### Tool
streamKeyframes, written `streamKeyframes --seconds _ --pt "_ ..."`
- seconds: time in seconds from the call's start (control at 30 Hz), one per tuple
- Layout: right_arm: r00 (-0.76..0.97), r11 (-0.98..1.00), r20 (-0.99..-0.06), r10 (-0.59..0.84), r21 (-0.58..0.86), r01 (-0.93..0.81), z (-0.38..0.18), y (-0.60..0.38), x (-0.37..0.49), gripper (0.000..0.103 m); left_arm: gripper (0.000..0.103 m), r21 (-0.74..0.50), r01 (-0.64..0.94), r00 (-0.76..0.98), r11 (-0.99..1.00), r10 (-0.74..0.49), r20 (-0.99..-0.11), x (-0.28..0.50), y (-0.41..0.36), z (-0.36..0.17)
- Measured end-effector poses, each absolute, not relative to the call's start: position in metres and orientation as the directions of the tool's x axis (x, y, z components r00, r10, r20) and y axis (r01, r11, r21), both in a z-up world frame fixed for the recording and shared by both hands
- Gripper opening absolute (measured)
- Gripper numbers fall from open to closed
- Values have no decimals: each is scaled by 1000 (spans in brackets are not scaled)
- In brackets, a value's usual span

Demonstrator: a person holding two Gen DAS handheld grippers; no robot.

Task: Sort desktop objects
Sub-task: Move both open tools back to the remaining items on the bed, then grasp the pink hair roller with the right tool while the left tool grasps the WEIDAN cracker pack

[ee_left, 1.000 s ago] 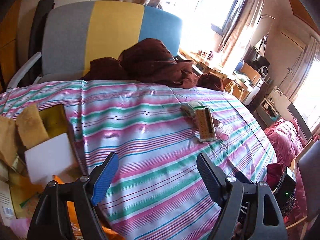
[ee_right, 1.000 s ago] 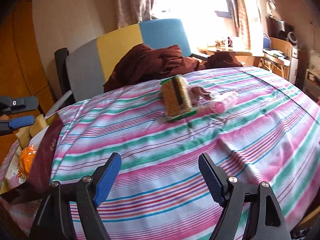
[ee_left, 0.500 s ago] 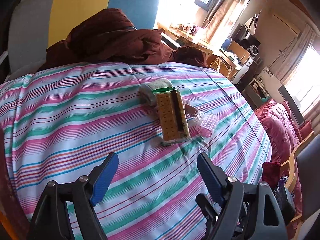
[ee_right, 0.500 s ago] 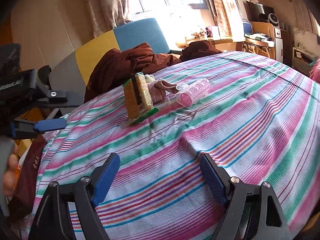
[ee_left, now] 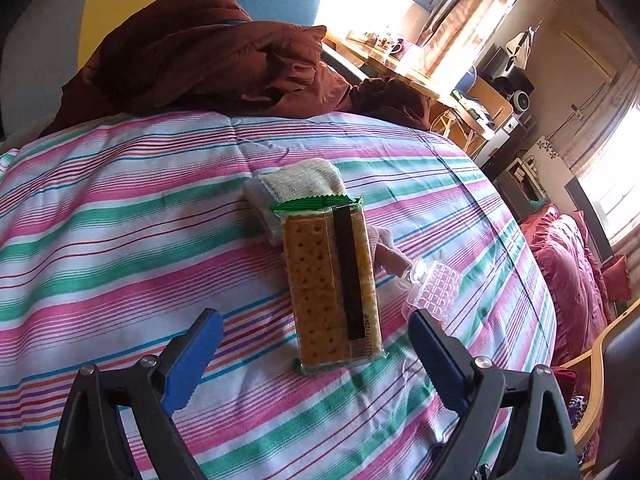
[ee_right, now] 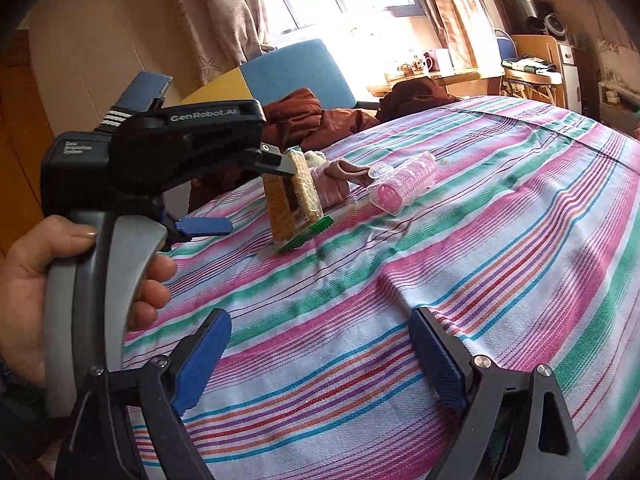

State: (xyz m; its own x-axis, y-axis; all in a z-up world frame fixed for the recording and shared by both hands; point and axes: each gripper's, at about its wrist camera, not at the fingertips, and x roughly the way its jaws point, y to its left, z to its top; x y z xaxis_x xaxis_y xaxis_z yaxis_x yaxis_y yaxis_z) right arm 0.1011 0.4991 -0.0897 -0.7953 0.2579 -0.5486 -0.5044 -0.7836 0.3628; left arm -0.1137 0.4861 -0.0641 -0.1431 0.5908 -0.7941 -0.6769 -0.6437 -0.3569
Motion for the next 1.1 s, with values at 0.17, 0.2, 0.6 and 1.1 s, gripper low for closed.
streamKeyframes --seconds 0.17,0.2,0.6,1.1 --pt "-801 -787 -545 249 368 -495 -90 499 100 95 96 -348 -681 -150 -644 588 -795 -116 495 -67" --pt "-801 -788 -545 248 368 -494 -90 499 100 95 96 -346 -682 -149 -644 586 -796 -116 497 -68" --pt "-800 -789 -548 244 367 -492 -90 499 100 96 61 -272 -723 -179 -635 553 -814 -110 503 -74" --pt "-791 -802 -573 215 358 -478 -88 500 96 98 48 -309 -686 -170 -659 557 -813 -90 386 -84"
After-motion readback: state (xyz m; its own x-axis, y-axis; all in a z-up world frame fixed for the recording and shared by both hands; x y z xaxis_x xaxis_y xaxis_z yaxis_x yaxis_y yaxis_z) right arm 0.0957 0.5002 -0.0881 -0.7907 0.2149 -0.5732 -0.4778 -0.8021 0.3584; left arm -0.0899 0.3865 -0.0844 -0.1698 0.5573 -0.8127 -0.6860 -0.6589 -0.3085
